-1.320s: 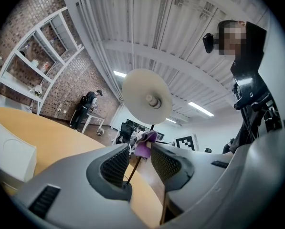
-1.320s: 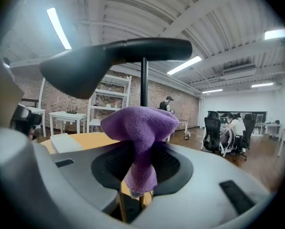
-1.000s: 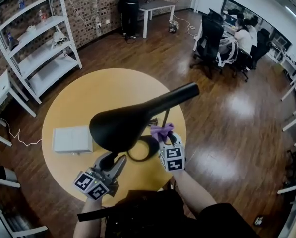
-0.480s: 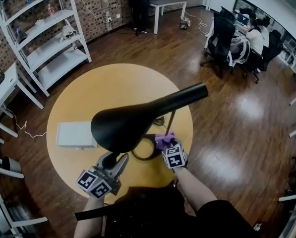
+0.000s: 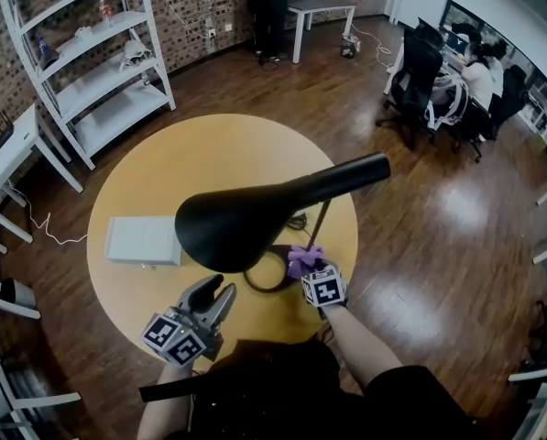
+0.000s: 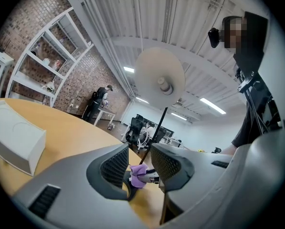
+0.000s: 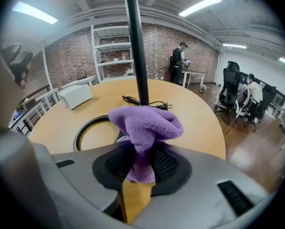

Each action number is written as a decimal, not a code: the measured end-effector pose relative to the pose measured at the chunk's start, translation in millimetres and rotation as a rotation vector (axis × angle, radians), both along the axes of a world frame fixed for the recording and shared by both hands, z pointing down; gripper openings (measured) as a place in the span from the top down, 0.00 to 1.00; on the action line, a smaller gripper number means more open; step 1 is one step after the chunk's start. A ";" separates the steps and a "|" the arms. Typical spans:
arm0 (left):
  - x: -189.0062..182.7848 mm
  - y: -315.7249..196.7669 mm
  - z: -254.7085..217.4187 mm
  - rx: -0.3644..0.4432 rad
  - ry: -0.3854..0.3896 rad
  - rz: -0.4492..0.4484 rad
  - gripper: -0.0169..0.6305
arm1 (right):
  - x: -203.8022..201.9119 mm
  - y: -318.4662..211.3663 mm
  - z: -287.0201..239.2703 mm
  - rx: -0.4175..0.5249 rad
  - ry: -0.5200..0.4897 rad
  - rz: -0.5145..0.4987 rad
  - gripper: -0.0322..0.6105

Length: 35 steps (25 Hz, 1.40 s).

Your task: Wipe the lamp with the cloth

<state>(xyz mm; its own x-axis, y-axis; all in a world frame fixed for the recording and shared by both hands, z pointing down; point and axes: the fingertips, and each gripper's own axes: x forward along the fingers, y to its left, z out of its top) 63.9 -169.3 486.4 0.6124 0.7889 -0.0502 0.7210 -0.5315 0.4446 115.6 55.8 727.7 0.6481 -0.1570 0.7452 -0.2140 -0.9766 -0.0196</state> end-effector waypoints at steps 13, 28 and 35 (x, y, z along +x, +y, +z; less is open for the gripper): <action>-5.2 -11.9 7.0 -0.037 -0.013 0.002 0.77 | -32.3 -52.7 4.6 -0.030 -0.079 -0.193 0.80; -0.4 -21.4 7.0 -0.053 -0.019 0.015 0.77 | -48.6 -138.5 7.7 -0.062 -0.138 -0.506 0.80; 2.9 -24.9 0.4 -0.031 -0.001 -0.010 0.77 | -30.6 -162.5 10.3 -0.093 -0.126 -0.584 0.79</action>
<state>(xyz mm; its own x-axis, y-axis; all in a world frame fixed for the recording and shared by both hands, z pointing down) 66.8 -194.2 486.9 0.6201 0.7810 -0.0742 0.7154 -0.5242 0.4619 85.0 -106.7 738.1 0.3799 -0.3906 0.8385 -0.7172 -0.6969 0.0003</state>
